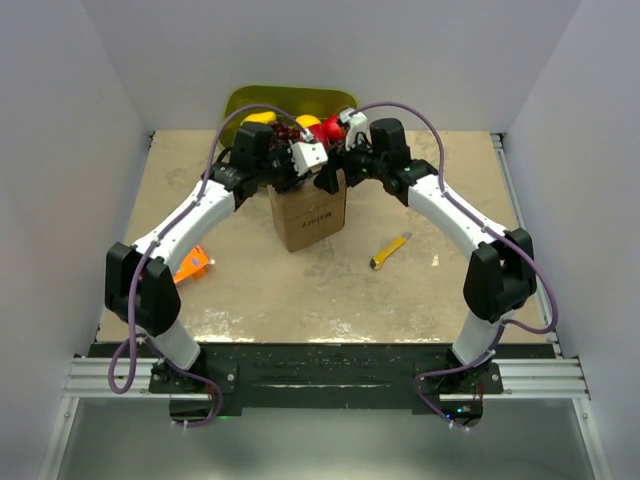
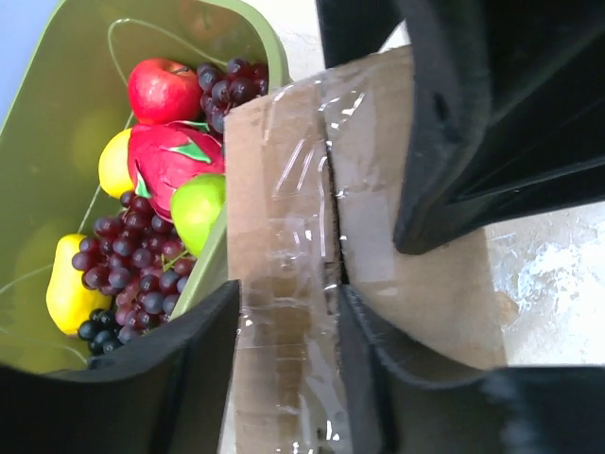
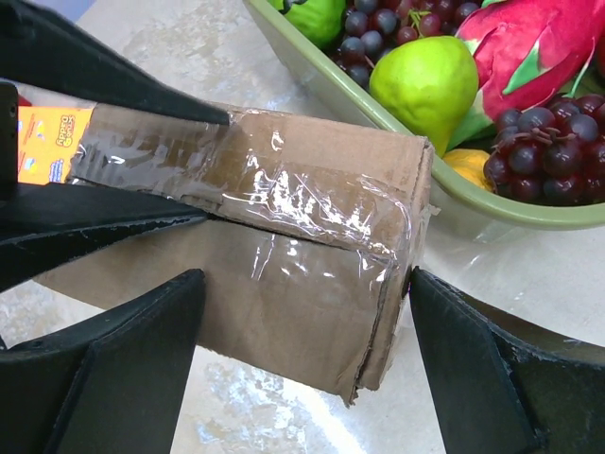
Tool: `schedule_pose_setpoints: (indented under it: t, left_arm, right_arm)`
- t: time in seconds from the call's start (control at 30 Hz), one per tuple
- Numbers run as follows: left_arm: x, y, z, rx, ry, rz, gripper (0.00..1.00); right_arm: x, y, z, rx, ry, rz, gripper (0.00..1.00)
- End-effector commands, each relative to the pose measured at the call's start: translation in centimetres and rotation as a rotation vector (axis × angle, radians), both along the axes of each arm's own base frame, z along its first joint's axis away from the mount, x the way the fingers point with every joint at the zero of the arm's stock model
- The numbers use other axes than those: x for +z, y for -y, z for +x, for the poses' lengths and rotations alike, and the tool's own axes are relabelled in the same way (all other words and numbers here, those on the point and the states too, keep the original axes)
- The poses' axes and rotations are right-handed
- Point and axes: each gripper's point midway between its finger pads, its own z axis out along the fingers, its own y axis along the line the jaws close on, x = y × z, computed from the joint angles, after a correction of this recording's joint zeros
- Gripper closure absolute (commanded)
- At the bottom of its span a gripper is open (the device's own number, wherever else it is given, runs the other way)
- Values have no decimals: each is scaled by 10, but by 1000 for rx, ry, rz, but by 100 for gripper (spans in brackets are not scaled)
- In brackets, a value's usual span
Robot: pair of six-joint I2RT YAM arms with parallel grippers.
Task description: Unpack the express box
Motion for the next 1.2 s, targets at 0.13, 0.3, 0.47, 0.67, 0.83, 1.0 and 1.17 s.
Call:
schedule_pose_setpoints:
  t: [0.13, 0.3, 0.47, 0.67, 0.83, 1.0, 1.17]
  left_arm:
    - [2, -8, 9, 42, 35, 33, 91]
    - [66, -10, 27, 116, -98, -313, 100]
    - [77, -38, 42, 177, -247, -549, 100]
    - [73, -43, 25, 51, -498, -782, 100]
    - [81, -24, -4, -138, -620, -866, 100]
    - [92, -21, -11, -187, -648, -886, 100]
    - [107, -18, -16, -217, -609, -890, 100]
  right_arm:
    - [-37, 7, -23, 26, -98, -61, 10]
    - [-47, 13, -27, 26, -101, -99, 10]
    - [-63, 21, -30, 40, -102, -159, 10]
    - [-56, 27, -31, 61, -43, -193, 11]
    - [48, 9, -39, 354, 324, -183, 10]
    - [82, 3, -83, 799, 557, -354, 10]
    - [60, 2, -89, 992, 583, -465, 10]
